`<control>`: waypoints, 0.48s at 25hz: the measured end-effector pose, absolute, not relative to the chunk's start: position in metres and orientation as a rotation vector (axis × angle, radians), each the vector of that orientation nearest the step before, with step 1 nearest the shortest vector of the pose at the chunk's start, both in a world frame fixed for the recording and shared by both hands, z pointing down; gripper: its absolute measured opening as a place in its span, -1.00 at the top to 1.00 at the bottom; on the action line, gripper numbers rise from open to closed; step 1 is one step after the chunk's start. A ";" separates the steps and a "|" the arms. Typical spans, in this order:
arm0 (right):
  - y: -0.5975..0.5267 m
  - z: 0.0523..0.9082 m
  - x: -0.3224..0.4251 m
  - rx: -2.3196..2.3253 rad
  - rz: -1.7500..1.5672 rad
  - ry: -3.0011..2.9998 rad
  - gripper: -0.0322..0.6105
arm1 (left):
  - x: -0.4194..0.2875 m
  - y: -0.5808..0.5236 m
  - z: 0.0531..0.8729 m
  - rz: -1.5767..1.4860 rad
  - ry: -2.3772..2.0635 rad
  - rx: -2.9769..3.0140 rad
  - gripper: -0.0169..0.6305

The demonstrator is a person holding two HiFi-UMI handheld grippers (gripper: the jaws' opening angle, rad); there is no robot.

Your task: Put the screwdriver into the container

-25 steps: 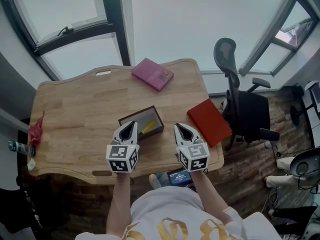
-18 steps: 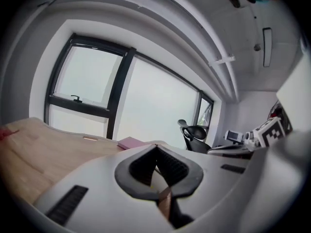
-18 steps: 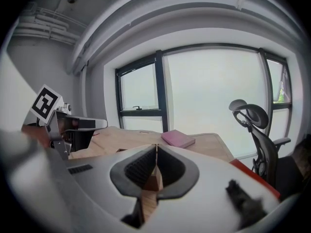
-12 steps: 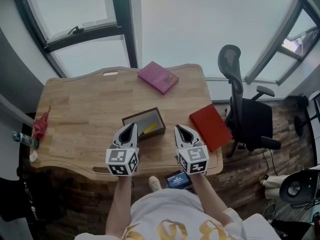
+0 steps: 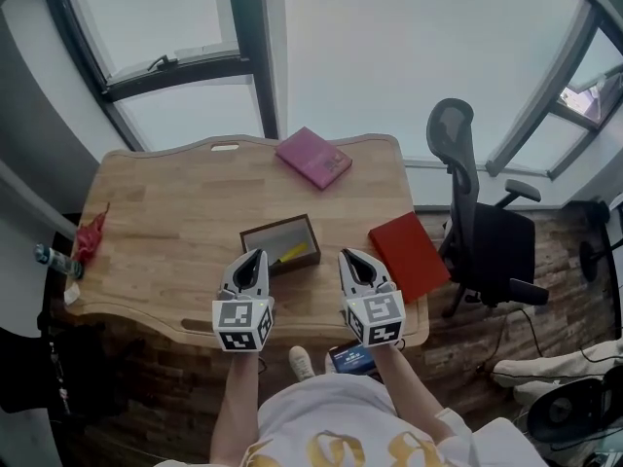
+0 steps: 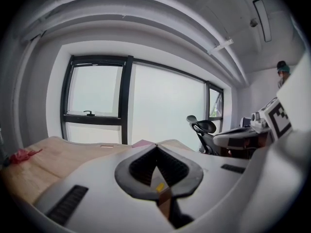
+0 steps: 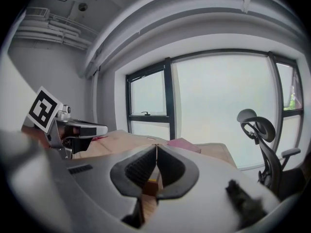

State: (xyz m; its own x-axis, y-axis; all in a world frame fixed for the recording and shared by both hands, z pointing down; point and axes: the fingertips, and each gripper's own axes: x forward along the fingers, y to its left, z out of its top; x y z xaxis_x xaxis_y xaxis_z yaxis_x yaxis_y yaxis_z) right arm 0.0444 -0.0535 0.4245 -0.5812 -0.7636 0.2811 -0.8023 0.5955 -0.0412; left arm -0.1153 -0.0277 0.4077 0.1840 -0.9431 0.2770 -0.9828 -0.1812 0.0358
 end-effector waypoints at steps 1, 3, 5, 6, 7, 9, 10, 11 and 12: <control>-0.053 0.423 0.045 1.292 0.236 -2.594 0.80 | -0.115 -0.026 0.407 0.286 -1.874 2.246 0.91; -0.052 0.420 0.046 1.291 0.227 -2.600 0.80 | -0.117 -0.023 0.405 0.286 -1.894 2.236 0.91; -0.051 0.417 0.045 1.286 0.214 -2.605 0.80 | -0.119 -0.019 0.404 0.283 -1.911 2.225 0.91; -0.050 0.416 0.045 1.285 0.206 -2.605 0.80 | -0.120 -0.018 0.404 0.282 -1.918 2.221 0.91; -0.050 0.415 0.045 1.284 0.201 -2.605 0.80 | -0.121 -0.018 0.403 0.281 -1.923 2.218 0.91; -0.050 0.414 0.046 1.283 0.198 -2.605 0.80 | -0.122 -0.018 0.402 0.280 -1.930 2.214 0.91; -0.050 0.413 0.046 1.282 0.198 -2.606 0.80 | -0.122 -0.018 0.401 0.280 -1.933 2.213 0.91; -0.050 0.413 0.047 1.281 0.197 -2.608 0.80 | -0.121 -0.018 0.401 0.280 -1.934 2.212 0.91; -0.050 0.413 0.047 1.280 0.196 -2.609 0.80 | -0.121 -0.018 0.401 0.279 -1.936 2.211 0.91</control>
